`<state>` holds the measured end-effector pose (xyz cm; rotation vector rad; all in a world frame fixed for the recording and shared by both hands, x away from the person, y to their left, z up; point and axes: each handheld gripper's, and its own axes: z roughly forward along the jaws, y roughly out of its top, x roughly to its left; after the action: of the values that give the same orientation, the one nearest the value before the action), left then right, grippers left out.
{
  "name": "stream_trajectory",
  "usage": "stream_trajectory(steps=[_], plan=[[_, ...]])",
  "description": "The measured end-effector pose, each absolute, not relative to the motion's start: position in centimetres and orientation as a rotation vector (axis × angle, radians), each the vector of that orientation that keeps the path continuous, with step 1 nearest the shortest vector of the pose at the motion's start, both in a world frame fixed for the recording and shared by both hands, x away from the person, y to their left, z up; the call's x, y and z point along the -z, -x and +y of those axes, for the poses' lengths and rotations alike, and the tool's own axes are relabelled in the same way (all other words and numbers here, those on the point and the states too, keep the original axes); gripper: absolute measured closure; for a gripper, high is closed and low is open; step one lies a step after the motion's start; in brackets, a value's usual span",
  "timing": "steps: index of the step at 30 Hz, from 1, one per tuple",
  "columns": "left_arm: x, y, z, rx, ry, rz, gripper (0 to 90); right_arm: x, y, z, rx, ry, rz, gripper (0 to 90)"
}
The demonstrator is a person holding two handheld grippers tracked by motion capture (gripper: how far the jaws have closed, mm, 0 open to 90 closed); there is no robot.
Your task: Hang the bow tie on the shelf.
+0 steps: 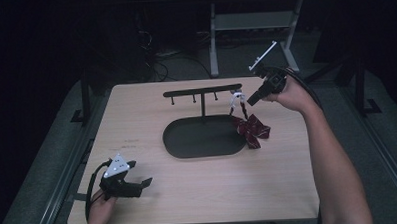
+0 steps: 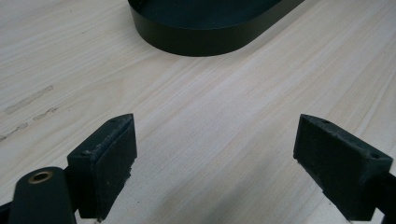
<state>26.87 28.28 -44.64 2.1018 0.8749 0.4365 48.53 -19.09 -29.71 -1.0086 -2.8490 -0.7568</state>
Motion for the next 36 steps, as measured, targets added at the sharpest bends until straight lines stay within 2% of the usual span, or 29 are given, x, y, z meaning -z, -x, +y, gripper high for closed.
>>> stream_trajectory(steps=[36], plan=[[44.7,-26.8,28.2,-0.435,-2.110,0.873,13.1,31.2,-46.8,-20.1,0.781,0.999,-2.818,66.0]])
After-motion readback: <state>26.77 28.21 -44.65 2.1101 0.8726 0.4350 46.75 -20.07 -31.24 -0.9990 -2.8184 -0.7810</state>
